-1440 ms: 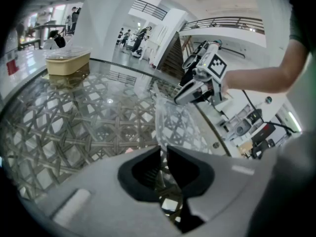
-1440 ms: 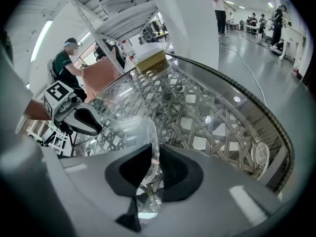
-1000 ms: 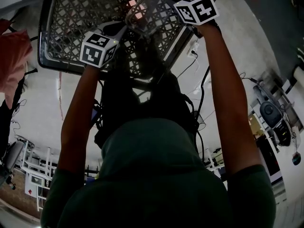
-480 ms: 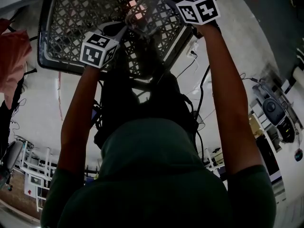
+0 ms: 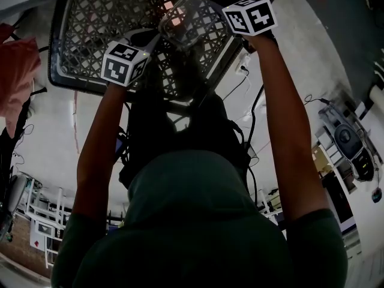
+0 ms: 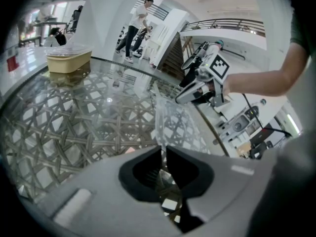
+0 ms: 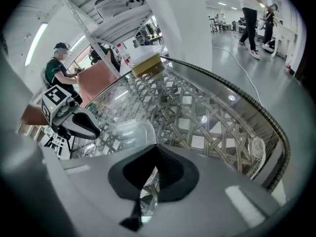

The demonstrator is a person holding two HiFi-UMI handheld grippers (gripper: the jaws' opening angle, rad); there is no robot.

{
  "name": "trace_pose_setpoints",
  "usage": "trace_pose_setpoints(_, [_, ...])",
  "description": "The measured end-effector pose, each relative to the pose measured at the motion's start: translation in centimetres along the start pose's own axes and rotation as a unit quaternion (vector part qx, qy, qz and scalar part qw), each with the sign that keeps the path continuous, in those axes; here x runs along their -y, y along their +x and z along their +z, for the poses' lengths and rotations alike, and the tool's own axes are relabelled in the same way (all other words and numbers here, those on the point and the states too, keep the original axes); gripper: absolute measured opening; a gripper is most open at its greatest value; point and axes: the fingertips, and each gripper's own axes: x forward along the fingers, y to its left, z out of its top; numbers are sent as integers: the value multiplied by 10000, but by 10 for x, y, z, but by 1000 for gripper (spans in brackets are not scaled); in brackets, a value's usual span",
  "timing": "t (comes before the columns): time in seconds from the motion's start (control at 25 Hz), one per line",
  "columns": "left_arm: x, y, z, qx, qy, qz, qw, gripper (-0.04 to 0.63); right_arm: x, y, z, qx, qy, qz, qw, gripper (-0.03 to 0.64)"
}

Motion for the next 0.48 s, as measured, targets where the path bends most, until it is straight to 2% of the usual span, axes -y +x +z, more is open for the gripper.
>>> trace_pose_setpoints(0.48, [-1,2,-2,-39,49,40,10000,29,2,-2,-8,160,-181,-368,9990,8])
